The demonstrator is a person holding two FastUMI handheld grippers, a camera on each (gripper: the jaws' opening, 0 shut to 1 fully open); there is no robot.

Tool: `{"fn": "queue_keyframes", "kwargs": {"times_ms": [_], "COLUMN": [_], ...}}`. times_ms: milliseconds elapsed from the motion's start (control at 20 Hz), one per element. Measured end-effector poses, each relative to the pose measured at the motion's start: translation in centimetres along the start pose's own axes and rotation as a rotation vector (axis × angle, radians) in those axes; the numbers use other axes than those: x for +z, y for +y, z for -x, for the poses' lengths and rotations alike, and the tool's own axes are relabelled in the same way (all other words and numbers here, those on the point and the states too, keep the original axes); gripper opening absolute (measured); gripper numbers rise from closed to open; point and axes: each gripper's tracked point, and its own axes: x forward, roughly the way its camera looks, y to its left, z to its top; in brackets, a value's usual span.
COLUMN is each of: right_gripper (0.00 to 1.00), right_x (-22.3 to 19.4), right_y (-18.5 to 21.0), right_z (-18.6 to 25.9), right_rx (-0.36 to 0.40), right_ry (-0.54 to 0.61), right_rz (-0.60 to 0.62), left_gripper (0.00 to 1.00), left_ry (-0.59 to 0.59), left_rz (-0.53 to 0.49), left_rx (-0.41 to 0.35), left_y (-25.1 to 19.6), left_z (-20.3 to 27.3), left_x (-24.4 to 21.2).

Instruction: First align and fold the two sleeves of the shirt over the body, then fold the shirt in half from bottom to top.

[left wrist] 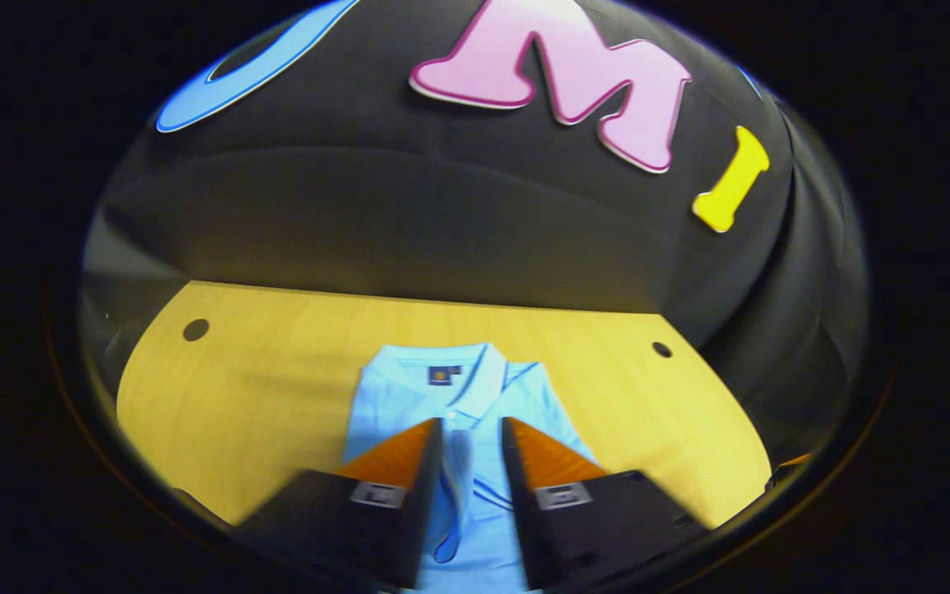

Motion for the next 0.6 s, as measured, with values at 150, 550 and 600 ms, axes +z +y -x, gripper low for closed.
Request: {"fn": "queue_keyframes", "kwargs": {"times_ms": [150,550,600], "right_gripper": [0.98,0.99,0.99], "right_x": [-1.0,-6.3,-7.3], "right_y": [0.5,4.3,5.0], "right_z": [1.5,6.2,6.7], "right_rx": [-0.006,0.016,0.023], "right_ry": [-0.009,0.011,0.025], "right_rz": [-0.01,-0.027,-0.026], "left_gripper": [0.99,0.97,0.97], "left_ry": [-0.006,-0.034,-0.031], "left_rz": [-0.025,-0.003,-0.025], "left_rx": [-0.005,0.038,0.047], "left_y": [-0.4,2.6,2.8], "left_z": [2.3,17.5,19.5], "left_x": [-0.6,-5.7,-6.9]}}
